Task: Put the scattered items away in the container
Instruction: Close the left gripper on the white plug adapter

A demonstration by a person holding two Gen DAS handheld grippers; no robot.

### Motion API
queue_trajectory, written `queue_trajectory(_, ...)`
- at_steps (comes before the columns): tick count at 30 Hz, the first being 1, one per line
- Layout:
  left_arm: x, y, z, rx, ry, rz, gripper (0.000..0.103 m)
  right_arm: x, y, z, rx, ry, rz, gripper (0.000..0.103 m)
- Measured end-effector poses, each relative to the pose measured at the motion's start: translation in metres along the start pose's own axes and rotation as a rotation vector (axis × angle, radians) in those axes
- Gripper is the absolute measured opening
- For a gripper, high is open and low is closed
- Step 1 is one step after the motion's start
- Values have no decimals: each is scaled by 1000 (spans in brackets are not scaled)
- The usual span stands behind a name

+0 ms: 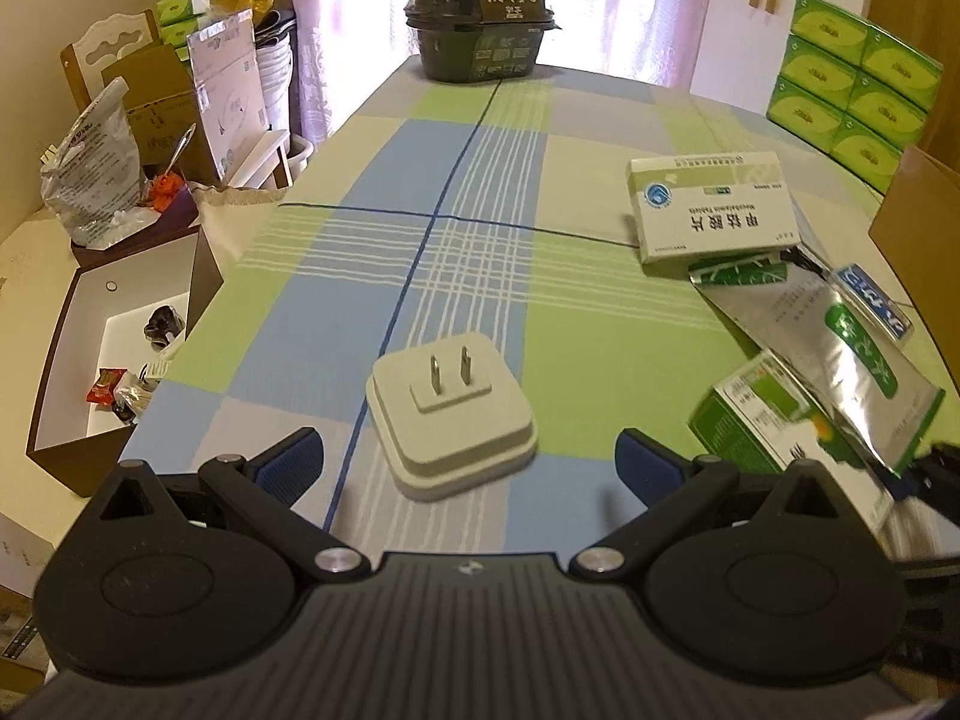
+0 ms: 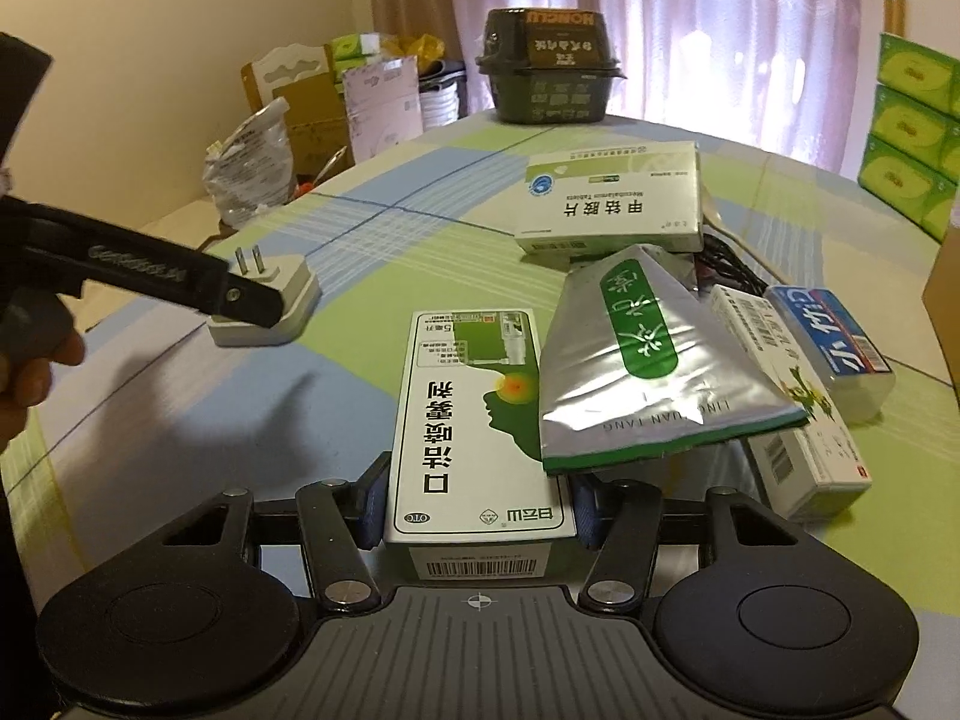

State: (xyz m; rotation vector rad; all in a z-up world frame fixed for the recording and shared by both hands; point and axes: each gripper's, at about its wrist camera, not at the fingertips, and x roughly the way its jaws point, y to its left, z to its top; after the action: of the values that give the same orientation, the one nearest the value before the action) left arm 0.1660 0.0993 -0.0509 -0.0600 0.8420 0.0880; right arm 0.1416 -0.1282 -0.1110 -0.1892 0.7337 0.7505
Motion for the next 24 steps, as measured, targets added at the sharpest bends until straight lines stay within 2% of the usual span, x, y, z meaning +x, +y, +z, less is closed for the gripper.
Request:
queue_trajectory(4,12,-3,7,14,-6,25,100,-7,2,-6,36,3,-9,58)
queue_trajectory(6,19,-4,10,26,-1,48,93,-11,2,-10,49,5,-10,58)
queue_trajectory(8,27,-3,12,34,16,63,79,-14,2,-12,57,4,-12,59)
queue_trajectory(11,37,-1,12,34,60,59,69,-17,3,-14,54,4,-14,59)
queue_trajectory(12,37,0,10,33,59,53,68,-18,3,-15,52,4,-14,59)
queue_trajectory(16,28,-5,2,62,72,5,67,-24,1,-18,53,1,-20,58)
queue_trajectory(18,18,-12,-3,92,85,-30,62,-31,0,-20,52,-2,-34,59)
queue_trajectory(24,-23,-48,-27,222,100,-174,62,-55,-10,-36,85,24,-92,59)
